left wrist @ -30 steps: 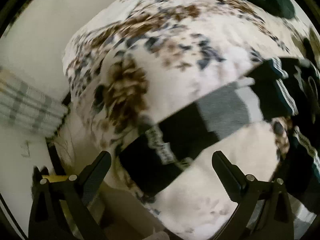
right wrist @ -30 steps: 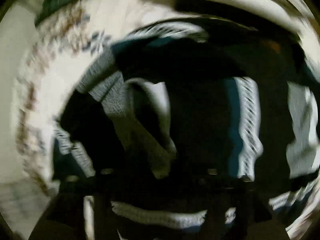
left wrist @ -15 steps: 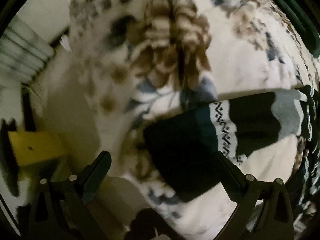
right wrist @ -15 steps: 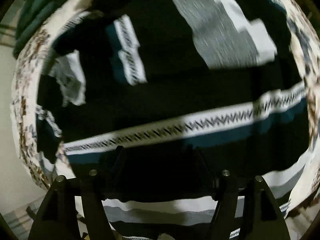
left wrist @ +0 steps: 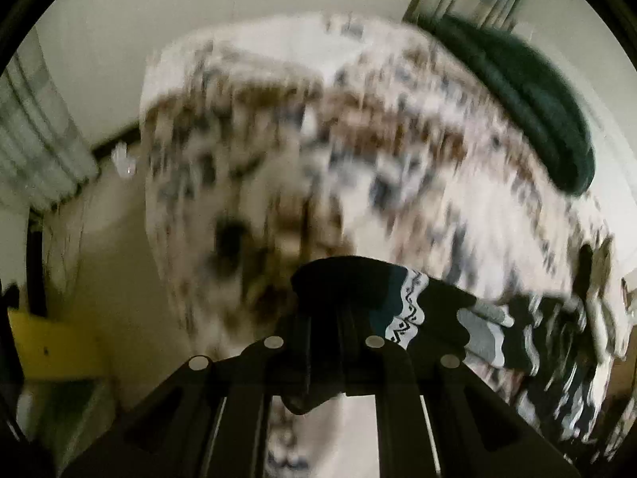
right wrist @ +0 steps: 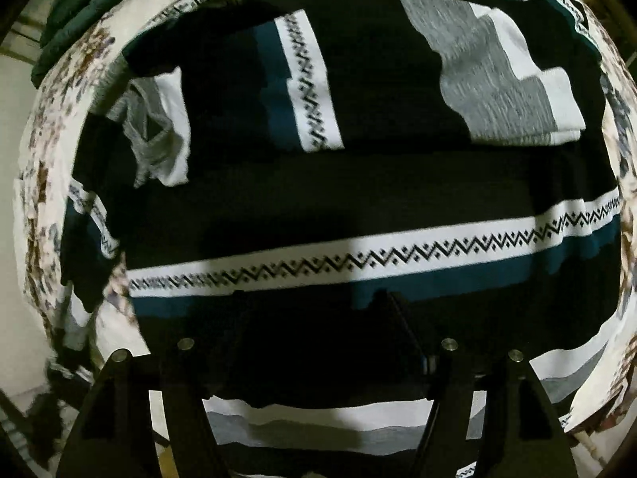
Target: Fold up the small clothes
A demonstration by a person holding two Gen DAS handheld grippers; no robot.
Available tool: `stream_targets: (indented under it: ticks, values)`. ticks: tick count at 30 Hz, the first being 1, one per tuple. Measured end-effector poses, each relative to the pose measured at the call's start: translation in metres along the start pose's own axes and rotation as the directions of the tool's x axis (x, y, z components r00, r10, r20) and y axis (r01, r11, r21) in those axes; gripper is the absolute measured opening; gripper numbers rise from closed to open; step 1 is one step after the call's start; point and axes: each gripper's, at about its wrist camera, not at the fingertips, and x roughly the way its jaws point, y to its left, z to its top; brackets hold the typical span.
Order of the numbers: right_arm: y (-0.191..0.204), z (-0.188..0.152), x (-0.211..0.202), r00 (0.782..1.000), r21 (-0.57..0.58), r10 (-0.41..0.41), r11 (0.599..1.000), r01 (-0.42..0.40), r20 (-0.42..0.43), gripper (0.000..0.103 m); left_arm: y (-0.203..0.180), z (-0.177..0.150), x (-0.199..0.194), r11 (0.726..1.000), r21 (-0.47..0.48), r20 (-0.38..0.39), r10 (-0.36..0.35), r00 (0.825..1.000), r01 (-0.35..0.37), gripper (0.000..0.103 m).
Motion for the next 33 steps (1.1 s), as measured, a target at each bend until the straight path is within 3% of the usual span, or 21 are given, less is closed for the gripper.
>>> stream_targets:
  ticks: [2, 4, 9, 11, 12, 15, 17, 19, 21, 28, 31, 33]
  values:
    - [-0.001, 0.001, -0.004, 1.0, 0.005, 0.008, 1.0, -0.008, 0.005, 0.072, -0.001, 0.02, 0.001, 1.0, 0.027, 0.05, -0.014, 0.999, 0.013, 0.008]
    - [-0.006, 0.004, -0.005, 1.0, 0.007, 0.015, 1.0, -0.015, 0.002, 0.072, 0.006, 0.029, 0.013, 0.999, 0.022, 0.034, -0.036, 0.999, 0.035, 0.013]
    - [-0.004, 0.005, -0.005, 1.0, 0.012, 0.017, 1.0, -0.017, -0.025, 0.072, 0.043, -0.01, 0.043, 0.983, -0.172, -0.15, -0.094, 0.984, 0.068, 0.022]
    - [-0.006, 0.003, -0.006, 0.999, 0.019, 0.015, 1.0, -0.015, -0.028, 0.072, 0.057, -0.034, 0.047, 0.962, -0.264, -0.191, -0.126, 0.973, 0.073, 0.026]
    - [0.001, 0.001, -0.002, 0.999, 0.021, 0.017, 1.0, -0.016, -0.028, 0.072, 0.062, -0.044, 0.05, 0.948, -0.311, -0.212, -0.144, 0.966, 0.073, 0.034]
    - [0.001, 0.002, -0.001, 0.999, 0.03, 0.018, 0.999, -0.017, -0.034, 0.072, 0.065, -0.067, 0.064, 0.88, -0.457, -0.235, -0.259, 0.937, 0.128, 0.044]
    - [0.001, 0.003, 0.0, 0.999, 0.034, 0.014, 0.999, -0.013, -0.035, 0.072, 0.055, -0.069, 0.077, 0.844, -0.509, -0.235, -0.324, 0.916, 0.168, 0.049]
    - [0.005, 0.005, 0.001, 0.999, 0.033, 0.014, 0.999, -0.013, -0.032, 0.072, 0.043, -0.063, 0.087, 0.83, -0.522, -0.227, -0.356, 0.906, 0.196, 0.051]
    - [0.011, 0.01, -0.001, 1.0, 0.032, 0.012, 0.999, -0.011, -0.023, 0.072, 0.03, -0.054, 0.1, 0.829, -0.513, -0.22, -0.376, 0.9, 0.221, 0.055]
    - [0.045, 0.058, 0.0, 0.993, 0.028, 0.091, 0.995, -0.093, 0.073, 0.072, 0.009, -0.028, 0.127, 0.856, -0.472, -0.222, -0.348, 0.911, 0.211, 0.055]
    - [0.078, 0.088, 0.013, 0.985, -0.016, 0.106, 0.994, -0.104, 0.139, 0.072, 0.008, -0.028, 0.125, 0.865, -0.458, -0.234, -0.339, 0.911, 0.204, 0.055]
    - [0.108, 0.099, 0.027, 0.985, -0.072, 0.111, 0.992, -0.102, 0.133, 0.072, 0.011, -0.033, 0.119, 0.868, -0.456, -0.242, -0.332, 0.912, 0.195, 0.055]
